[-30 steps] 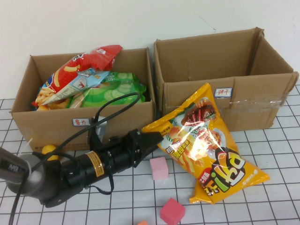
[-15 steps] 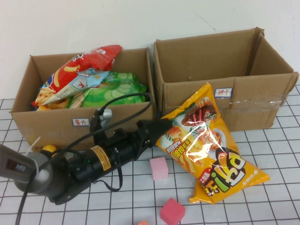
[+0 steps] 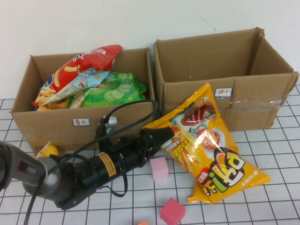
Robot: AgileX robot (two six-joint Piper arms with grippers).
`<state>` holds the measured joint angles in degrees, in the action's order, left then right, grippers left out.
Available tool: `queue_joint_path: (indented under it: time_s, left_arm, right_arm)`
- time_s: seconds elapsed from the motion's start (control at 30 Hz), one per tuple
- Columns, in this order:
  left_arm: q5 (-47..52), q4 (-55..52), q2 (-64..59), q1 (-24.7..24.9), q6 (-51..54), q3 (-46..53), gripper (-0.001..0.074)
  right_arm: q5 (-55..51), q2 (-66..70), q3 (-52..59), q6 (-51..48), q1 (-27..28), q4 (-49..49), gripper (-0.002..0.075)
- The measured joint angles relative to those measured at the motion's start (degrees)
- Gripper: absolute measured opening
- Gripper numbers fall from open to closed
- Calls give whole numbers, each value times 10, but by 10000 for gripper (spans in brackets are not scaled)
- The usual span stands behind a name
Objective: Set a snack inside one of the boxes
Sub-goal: Pick up the potato chip
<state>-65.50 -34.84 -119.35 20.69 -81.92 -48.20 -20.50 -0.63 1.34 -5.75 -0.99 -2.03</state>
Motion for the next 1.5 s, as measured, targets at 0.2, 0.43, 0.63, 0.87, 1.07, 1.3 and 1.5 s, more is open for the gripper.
queue_joint_path:
  time_s: [0.2, 0.43, 0.63, 0.87, 1.07, 1.3, 1.5]
  left_arm:
    - [0, 6, 0, 0, -11, -1, 109]
    - [0, -49, 0, 0, -72, -1, 9]
    - [-1, -65, 0, 0, -79, -1, 5]
    - [-1, -47, 0, 0, -73, -1, 162]
    - [-1, -37, 0, 2, -62, -1, 583]
    - [-1, 9, 0, 21, -25, -1, 666]
    - [-1, 20, 0, 28, -23, -2, 648]
  right_arm:
    - [0, 0, 0, 0, 0, 0, -1]
    - [0, 0, 0, 0, 0, 0, -1]
    - [0, 0, 0, 0, 0, 0, -1]
    - [0, 0, 0, 0, 0, 0, -1]
    - [0, 0, 0, 0, 0, 0, -1]
    - [0, 0, 0, 0, 0, 0, -1]
    - [0, 0, 0, 0, 0, 0, -1]
